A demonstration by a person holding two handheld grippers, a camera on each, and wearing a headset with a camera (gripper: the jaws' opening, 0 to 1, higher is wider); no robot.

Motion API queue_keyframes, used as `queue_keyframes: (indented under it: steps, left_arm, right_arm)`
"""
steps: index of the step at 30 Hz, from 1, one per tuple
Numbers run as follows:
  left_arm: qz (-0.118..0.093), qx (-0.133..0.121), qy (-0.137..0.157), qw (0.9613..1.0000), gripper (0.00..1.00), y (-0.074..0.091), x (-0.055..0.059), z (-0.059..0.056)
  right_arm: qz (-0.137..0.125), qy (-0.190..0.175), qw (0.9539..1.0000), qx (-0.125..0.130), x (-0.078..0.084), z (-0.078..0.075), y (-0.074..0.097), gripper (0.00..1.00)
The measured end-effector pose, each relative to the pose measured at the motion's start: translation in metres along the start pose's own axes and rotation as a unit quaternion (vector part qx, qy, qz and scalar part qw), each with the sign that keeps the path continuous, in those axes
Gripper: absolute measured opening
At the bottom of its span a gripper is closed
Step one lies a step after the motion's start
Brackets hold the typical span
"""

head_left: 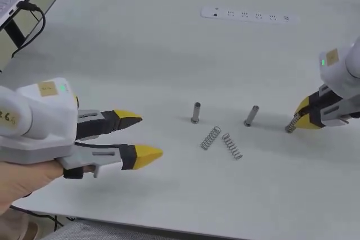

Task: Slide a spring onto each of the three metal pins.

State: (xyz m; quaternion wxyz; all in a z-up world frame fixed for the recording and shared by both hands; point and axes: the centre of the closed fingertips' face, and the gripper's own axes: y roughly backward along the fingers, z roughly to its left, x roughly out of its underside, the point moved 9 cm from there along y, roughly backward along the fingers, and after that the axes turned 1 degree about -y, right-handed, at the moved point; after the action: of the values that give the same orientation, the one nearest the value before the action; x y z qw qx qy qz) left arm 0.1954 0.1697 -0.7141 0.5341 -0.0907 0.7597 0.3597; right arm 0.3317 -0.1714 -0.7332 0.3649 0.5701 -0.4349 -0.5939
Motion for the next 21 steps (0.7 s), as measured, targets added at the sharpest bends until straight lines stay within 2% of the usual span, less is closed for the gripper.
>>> queue_keyframes:
  steps: [6, 21]
  left_arm:
    - [0.0, 0.001, 0.0, 1.0, 0.4, -0.0002, 0.0001, -0.0006]
    - [0.001, 0.002, 0.002, 1.0, 0.4, -0.0005, 0.0033, -0.0008]
  right_arm:
    - [-0.002, 0.007, 1.0, 0.002, 0.0016, 0.0006, -0.0005, 0.09]
    - [-0.011, -0.004, 0.9999, -0.005, 0.002, 0.0018, -0.0002, 0.12]
